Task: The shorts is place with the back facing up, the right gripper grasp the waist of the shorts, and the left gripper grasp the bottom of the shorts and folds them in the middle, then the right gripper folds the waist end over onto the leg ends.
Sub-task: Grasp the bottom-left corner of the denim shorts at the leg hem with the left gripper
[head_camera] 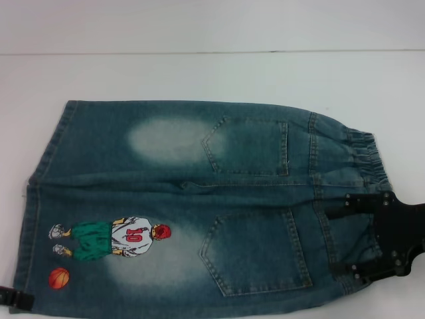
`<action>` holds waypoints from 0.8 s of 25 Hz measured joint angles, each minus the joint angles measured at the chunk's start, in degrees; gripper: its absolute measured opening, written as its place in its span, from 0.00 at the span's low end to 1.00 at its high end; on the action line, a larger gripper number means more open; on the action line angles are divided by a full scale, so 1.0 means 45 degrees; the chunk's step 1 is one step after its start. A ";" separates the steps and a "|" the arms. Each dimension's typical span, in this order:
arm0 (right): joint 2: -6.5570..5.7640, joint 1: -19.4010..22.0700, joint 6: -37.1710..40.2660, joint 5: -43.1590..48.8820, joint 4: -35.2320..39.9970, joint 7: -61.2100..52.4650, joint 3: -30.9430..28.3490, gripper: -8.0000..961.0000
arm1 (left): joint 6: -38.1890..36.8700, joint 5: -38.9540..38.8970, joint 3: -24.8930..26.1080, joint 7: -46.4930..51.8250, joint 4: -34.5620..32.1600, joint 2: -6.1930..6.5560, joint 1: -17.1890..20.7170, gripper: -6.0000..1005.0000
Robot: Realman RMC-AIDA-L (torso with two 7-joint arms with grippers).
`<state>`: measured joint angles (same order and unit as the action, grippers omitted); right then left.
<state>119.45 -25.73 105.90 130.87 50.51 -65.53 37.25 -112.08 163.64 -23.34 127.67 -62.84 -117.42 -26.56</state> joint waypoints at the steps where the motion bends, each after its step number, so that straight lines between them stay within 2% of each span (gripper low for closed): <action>1: 0.0000 0.0007 0.0003 0.0000 -0.0002 0.0005 0.0022 0.95 | 0.0095 0.0002 -0.0121 0.0067 0.0091 -0.0006 0.0010 0.93; 20: 0.0000 0.0113 0.0064 0.0000 -0.0015 0.0031 0.0114 0.95 | 0.0646 0.0001 -0.0458 0.0397 0.0594 -0.0142 -0.0076 0.93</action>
<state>119.44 -25.22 106.19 130.87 50.45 -65.39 37.76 -109.17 163.64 -25.40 129.45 -60.17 -118.06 -26.90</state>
